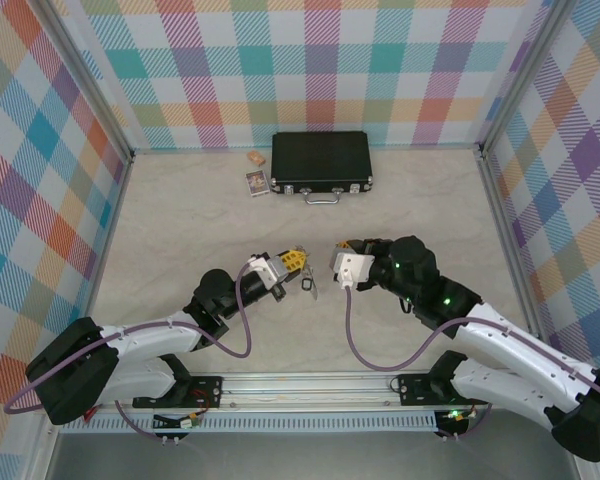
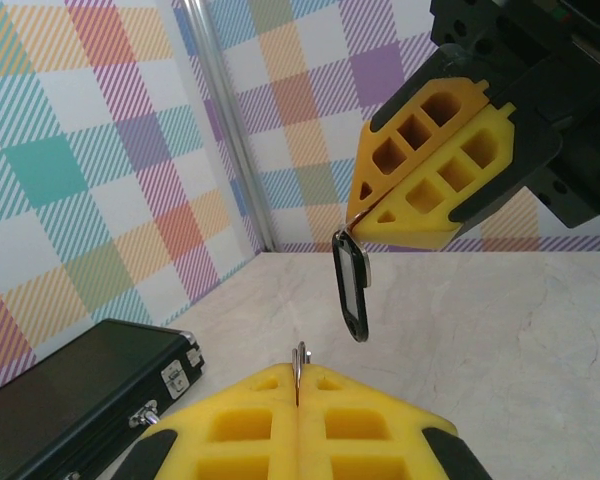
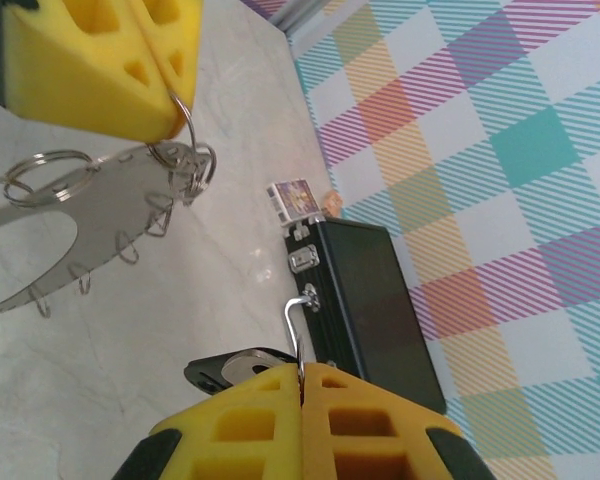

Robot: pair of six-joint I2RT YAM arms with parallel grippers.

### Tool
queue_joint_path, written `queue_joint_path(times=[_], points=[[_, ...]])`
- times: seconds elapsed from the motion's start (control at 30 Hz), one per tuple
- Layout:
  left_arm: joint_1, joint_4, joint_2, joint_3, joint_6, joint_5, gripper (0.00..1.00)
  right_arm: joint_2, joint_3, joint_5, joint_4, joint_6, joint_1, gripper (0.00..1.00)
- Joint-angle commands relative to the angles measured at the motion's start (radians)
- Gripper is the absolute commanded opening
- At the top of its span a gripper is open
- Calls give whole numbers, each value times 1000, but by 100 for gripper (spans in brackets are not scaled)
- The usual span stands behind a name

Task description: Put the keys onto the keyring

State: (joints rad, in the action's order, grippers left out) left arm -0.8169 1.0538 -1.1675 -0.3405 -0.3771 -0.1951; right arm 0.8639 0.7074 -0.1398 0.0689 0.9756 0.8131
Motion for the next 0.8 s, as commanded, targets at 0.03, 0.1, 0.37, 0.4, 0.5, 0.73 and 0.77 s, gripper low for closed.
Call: queue_joint_path(times=[0.03,0.1,0.37,0.4,0.5,0.73,0.77], points=[[-10,77,7,6,-23,8,0,-27,-4,-31,-60,43,9,0],[-9,77,5,5,-25,5,0,-30,-2,-20,-43,37,9,0],[-18,71,-17,-21,-42,-39,0,-9,72,53,97,-66,9,0],[-23,79,-24,-24,-43,-34,0,-8,75,58,102,-75,9,0],[-33,109,-42,-25,-46,-28,0,-13,76,84,126,-97,11,0],[-45,175,-75,-22,-47,-42,0,-10,104,140,202,-153,17,0],[-47,189,-81,-20,-46,-45,0,-6,112,140,210,-157,19,0]])
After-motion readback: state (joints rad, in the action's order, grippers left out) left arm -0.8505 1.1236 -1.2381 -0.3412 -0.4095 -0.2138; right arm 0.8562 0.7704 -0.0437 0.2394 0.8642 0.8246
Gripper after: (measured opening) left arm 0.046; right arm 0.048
